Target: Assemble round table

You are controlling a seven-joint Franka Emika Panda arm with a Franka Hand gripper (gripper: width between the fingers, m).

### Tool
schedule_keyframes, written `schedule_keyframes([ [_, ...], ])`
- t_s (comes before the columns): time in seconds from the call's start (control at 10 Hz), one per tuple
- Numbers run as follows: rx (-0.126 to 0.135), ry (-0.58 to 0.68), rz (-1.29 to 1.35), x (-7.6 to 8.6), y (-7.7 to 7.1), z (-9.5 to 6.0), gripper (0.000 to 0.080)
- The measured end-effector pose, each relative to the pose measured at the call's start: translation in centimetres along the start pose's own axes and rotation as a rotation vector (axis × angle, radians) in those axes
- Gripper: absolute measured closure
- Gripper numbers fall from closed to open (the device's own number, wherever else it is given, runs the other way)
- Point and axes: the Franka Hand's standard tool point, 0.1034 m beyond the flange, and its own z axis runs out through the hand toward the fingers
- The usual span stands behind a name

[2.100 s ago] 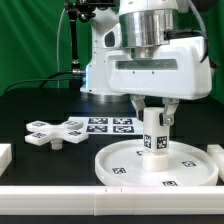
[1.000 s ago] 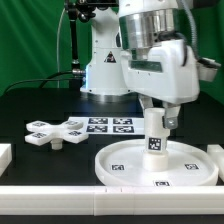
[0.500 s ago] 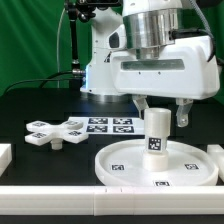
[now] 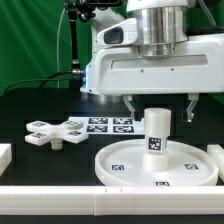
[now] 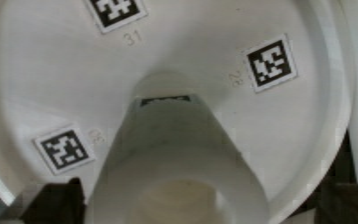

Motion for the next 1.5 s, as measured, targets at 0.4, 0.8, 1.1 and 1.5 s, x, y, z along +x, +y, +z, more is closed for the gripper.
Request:
schedule_keyframes([
  [0.4, 0.000, 0.001, -0.237, 0.04, 0.04, -0.01, 0.0150],
  [0.8, -0.033, -0.006, -0.669, 0.03, 0.10, 0.05, 0.0150],
  [1.1, -0.039, -0.011, -0.887, 0.06, 0.24, 0.05, 0.0150],
  [1.5, -0.088, -0.018, -1.274, 0.11, 0.30, 0.14, 0.0150],
])
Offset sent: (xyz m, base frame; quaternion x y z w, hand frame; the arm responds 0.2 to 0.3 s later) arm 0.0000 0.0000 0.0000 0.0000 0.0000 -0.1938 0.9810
